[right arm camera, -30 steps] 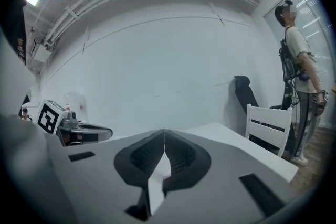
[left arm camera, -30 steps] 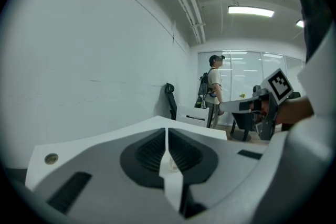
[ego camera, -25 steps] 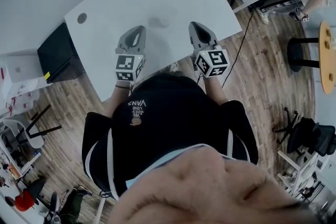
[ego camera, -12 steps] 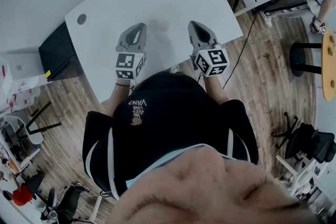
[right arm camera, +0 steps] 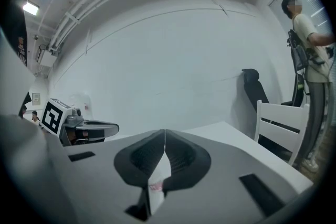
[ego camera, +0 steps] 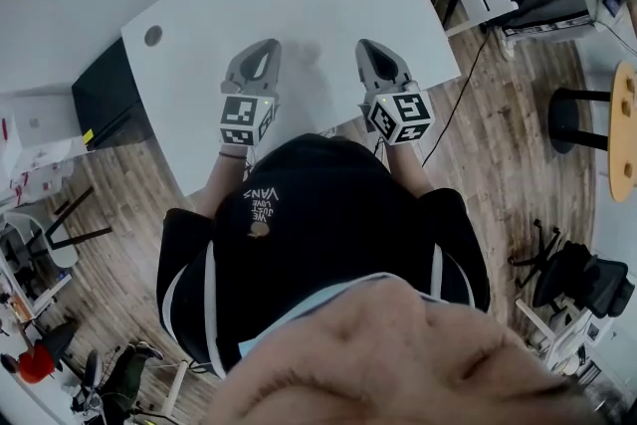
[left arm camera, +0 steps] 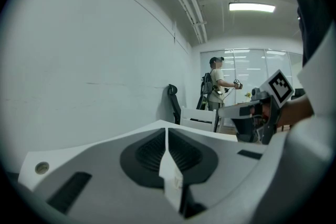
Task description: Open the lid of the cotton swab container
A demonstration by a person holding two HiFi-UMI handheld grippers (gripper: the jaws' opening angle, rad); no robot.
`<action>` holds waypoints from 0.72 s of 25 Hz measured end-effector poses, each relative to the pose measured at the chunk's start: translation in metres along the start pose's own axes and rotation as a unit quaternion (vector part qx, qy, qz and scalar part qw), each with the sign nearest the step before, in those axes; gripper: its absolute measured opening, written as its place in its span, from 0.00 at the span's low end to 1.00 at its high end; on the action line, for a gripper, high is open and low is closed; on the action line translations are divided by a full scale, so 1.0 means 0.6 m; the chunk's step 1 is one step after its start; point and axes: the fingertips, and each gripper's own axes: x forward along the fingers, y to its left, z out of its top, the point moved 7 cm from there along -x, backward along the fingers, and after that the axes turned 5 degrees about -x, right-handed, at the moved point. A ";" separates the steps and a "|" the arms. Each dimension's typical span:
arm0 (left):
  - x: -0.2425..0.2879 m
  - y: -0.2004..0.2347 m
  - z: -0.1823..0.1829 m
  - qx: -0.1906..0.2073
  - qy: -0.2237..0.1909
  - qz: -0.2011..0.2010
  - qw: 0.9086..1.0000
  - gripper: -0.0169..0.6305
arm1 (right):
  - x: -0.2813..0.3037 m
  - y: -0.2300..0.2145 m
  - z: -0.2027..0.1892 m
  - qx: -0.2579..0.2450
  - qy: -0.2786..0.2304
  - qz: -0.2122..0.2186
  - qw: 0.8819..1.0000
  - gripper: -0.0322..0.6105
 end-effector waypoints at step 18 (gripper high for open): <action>0.052 -0.013 -0.044 -0.003 -0.011 -0.024 1.000 0.07 | 0.019 -0.025 -0.012 -0.005 0.017 0.020 1.000 0.07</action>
